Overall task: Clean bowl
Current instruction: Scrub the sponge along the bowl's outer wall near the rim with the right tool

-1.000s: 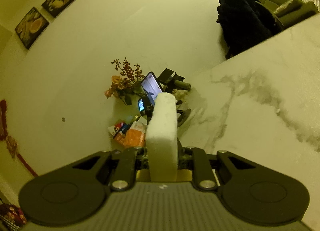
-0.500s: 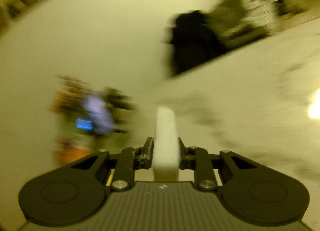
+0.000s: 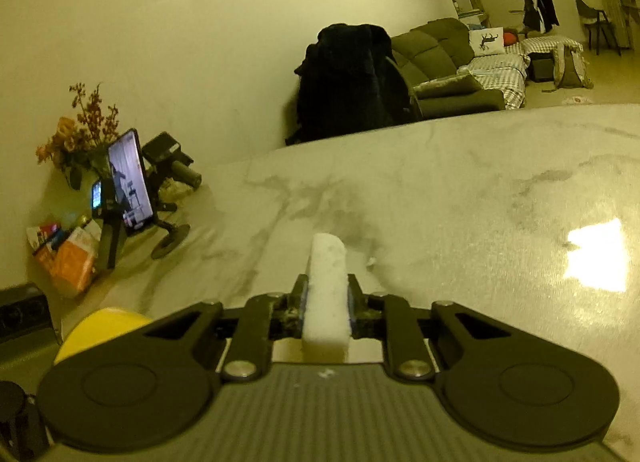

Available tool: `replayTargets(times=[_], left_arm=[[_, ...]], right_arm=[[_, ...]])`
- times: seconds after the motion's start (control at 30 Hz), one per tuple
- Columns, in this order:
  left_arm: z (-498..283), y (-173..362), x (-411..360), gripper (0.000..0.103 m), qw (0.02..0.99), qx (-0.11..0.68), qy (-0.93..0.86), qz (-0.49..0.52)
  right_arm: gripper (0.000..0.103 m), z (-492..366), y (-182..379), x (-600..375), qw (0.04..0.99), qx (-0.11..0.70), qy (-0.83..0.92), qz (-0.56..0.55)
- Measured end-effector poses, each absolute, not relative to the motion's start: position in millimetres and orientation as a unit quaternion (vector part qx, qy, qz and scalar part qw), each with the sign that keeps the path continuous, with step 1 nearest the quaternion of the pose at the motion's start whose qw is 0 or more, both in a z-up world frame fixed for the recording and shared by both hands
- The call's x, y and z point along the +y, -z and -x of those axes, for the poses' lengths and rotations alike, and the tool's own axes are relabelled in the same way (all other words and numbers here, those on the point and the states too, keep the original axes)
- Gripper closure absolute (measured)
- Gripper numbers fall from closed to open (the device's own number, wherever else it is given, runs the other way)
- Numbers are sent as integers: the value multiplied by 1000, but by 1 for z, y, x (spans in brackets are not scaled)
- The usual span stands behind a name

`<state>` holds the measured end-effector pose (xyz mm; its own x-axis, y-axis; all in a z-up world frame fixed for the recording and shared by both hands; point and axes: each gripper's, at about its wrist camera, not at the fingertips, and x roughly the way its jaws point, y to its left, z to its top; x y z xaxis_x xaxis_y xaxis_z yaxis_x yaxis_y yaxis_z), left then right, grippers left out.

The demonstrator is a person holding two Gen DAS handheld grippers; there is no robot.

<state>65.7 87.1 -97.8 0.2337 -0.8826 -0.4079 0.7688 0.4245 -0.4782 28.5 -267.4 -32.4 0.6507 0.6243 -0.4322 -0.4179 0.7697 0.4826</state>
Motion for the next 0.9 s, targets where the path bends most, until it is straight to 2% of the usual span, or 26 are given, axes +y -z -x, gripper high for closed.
replayTargets(times=[0.1,0.33,0.9], left_arm=[[-67,99,88,45,781,321,529,88],[-69,102,90,45,780,321,530,90],[-68,102,91,45,781,319,529,86]], right_arm=[[85,-30,28,-283,861,283,-343,-246],[85,-25,23,-296,787,254,-456,-330],[84,-38,38,-282,807,320,-407,-284]])
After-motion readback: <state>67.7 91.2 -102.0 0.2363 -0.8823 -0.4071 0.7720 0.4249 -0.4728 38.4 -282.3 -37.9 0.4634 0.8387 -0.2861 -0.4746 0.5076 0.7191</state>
